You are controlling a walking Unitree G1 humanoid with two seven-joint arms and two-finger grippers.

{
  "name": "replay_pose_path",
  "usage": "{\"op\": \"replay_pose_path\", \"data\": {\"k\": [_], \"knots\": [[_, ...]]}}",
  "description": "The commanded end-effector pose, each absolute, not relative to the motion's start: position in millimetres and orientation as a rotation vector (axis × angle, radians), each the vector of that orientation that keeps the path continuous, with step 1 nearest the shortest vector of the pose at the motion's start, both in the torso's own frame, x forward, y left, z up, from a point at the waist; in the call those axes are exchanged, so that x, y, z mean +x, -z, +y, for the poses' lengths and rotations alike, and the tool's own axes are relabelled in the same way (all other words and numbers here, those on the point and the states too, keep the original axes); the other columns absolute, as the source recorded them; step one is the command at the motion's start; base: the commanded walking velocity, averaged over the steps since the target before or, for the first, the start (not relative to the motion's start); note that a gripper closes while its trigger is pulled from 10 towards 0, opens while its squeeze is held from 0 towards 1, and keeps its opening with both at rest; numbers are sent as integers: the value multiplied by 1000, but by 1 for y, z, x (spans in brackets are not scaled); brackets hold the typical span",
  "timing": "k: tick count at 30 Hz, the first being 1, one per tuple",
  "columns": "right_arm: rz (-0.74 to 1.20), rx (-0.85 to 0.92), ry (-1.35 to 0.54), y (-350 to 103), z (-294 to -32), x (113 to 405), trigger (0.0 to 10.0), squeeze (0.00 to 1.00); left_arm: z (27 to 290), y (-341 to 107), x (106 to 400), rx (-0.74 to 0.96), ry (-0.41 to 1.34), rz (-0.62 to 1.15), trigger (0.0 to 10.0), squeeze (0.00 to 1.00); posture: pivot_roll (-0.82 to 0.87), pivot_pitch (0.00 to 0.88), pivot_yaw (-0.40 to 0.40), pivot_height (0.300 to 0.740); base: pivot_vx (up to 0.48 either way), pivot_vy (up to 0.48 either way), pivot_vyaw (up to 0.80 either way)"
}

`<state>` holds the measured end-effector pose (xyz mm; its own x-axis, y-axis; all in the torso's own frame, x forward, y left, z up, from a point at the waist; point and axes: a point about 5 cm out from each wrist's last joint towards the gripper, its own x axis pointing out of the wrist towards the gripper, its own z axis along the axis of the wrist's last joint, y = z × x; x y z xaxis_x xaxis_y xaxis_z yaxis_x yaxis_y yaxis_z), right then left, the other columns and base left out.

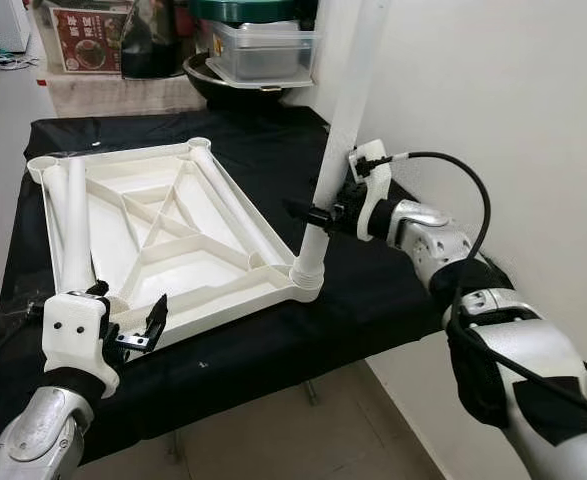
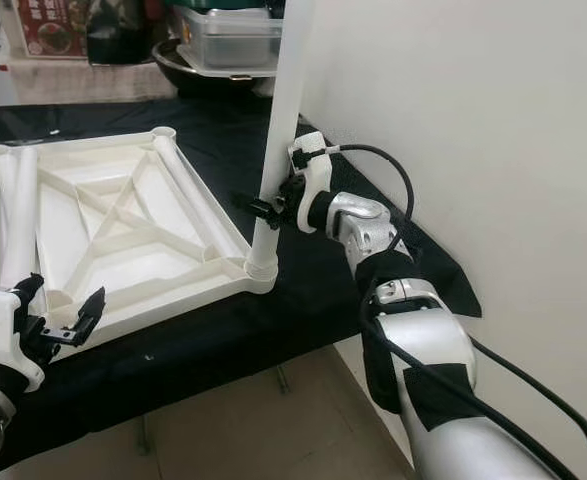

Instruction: Building children table

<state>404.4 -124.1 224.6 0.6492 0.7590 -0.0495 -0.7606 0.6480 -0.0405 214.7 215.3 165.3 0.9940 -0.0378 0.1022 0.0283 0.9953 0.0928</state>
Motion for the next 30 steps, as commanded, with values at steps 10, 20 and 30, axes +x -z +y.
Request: {"op": "replay_pose_path", "data": {"k": [10, 20, 30], "knots": [[108, 65, -382, -214, -137, 418, 0, 0, 216, -167, 211, 123, 41, -106, 10000, 0, 195, 0, -160, 740, 0, 0, 0], [320, 358, -222, -171, 3, 372, 0, 0, 208, -164, 217, 97, 65, -99, 10000, 0, 149, 0, -114, 740, 0, 0, 0], [272, 302, -291, -196, 2, 383, 10000, 0, 209, -166, 222, 95, 61, -119, 10000, 0, 133, 0, -137, 740, 0, 0, 0]]}}
